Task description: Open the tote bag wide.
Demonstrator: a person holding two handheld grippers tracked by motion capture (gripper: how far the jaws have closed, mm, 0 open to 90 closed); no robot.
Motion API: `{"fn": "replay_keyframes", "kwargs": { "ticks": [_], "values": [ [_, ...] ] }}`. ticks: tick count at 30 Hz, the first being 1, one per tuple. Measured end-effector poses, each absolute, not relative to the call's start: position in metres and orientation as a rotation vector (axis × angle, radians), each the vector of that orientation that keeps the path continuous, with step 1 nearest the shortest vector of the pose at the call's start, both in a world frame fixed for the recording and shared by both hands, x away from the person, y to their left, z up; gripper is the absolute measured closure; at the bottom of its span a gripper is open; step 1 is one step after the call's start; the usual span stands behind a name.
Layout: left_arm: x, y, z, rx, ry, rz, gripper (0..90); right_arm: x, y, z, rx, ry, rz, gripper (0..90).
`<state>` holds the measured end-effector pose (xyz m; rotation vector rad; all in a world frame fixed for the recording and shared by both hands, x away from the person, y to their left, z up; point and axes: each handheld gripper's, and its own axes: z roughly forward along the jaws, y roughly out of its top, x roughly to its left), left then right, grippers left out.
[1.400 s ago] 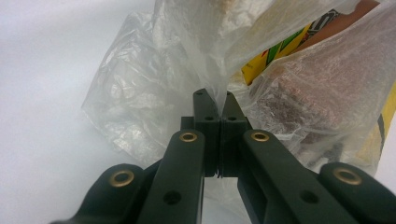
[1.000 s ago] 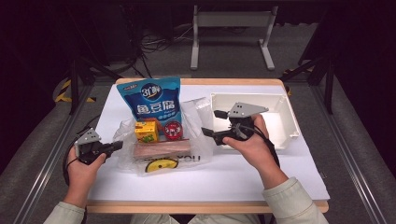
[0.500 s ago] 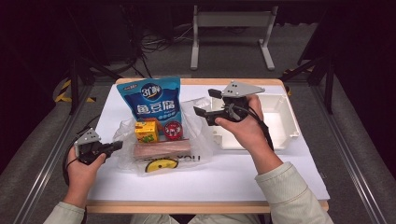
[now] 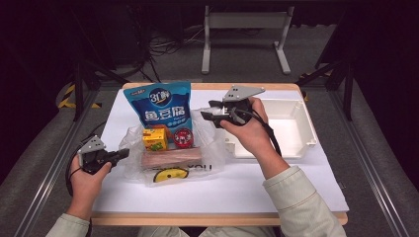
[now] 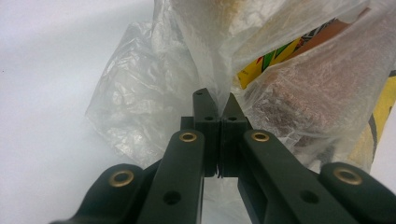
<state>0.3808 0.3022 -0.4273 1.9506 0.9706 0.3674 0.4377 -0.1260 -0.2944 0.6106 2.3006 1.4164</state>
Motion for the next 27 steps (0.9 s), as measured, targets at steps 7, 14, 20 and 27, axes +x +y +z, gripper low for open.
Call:
{"fn": "replay_keyframes", "kwargs": {
  "ticks": [7,14,20,27],
  "values": [
    [0.38,0.302,-0.426,1.949,0.967,0.37,88.8,0.427,-0.117,-0.319,0.526,2.428,1.27,87.1],
    [0.381,0.301,-0.426,1.945,0.962,0.369,88.6,0.421,-0.117,-0.347,0.563,2.495,1.252,87.8],
    [0.382,0.302,-0.428,1.945,0.969,0.361,86.9,0.421,-0.121,-0.372,0.624,2.523,1.259,87.9],
    [0.386,0.302,-0.432,1.951,0.986,0.346,87.8,0.421,-0.121,-0.39,0.664,2.532,1.241,87.9]
  ]
}}
